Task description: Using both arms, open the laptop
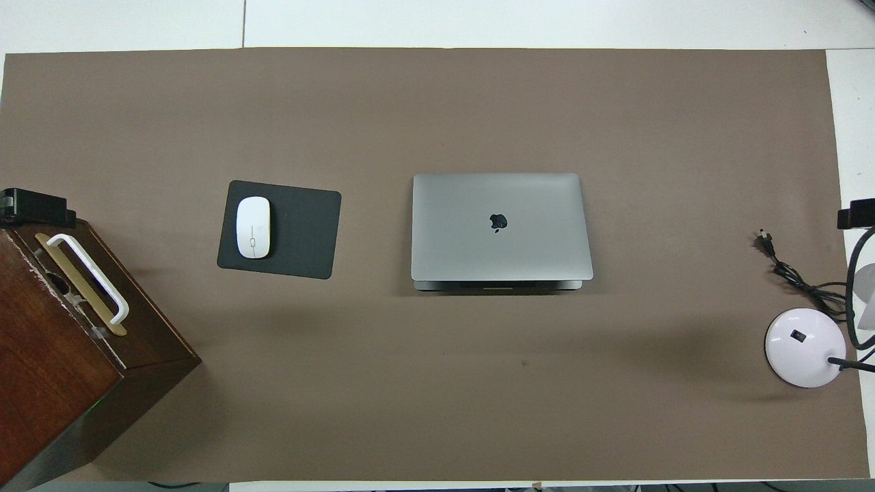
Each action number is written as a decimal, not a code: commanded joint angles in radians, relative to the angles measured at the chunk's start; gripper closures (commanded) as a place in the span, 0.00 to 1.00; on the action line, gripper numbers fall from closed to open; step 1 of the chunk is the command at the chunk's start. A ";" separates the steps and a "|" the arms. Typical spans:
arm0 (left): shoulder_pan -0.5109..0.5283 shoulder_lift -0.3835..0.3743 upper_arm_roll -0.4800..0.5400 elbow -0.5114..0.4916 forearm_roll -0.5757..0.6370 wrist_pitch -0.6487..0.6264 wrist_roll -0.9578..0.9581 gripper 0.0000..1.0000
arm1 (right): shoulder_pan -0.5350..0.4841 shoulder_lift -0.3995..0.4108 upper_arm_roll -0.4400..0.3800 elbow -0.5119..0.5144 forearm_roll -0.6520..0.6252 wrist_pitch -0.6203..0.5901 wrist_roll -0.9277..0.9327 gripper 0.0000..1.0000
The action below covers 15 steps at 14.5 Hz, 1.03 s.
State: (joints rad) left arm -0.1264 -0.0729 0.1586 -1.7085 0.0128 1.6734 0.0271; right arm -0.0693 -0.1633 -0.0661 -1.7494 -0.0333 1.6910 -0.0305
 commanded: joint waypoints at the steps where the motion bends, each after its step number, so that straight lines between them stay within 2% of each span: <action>1: -0.012 -0.027 0.006 -0.031 -0.002 0.020 -0.007 0.00 | -0.014 -0.010 0.008 -0.004 -0.002 -0.001 -0.025 0.00; 5: -0.009 -0.027 0.007 -0.034 -0.002 0.028 -0.009 0.00 | -0.014 -0.010 0.008 -0.004 -0.002 -0.001 -0.025 0.00; 6: -0.006 -0.027 0.006 -0.036 -0.002 0.038 -0.009 0.07 | -0.014 -0.010 0.008 -0.004 -0.002 -0.001 -0.025 0.00; 7: -0.004 -0.027 0.007 -0.036 -0.002 0.048 -0.009 0.23 | -0.014 -0.010 0.008 -0.004 -0.002 -0.001 -0.025 0.00; 8: -0.001 -0.027 0.006 -0.037 -0.002 0.055 -0.010 0.50 | -0.014 -0.010 0.008 -0.004 -0.002 -0.001 -0.025 0.00; 9: 0.001 -0.027 0.007 -0.040 -0.002 0.069 -0.010 0.82 | -0.014 -0.010 0.008 -0.004 -0.002 -0.001 -0.025 0.00; 10: 0.004 -0.027 0.007 -0.046 -0.002 0.090 -0.010 1.00 | -0.014 -0.010 0.008 -0.004 -0.002 -0.001 -0.025 0.00; 15: 0.008 -0.027 0.016 -0.046 -0.002 0.106 -0.019 1.00 | -0.014 -0.010 0.008 -0.004 -0.002 -0.001 -0.025 0.00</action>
State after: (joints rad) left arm -0.1221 -0.0729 0.1732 -1.7221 0.0128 1.7511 0.0208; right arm -0.0693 -0.1633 -0.0661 -1.7494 -0.0333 1.6910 -0.0305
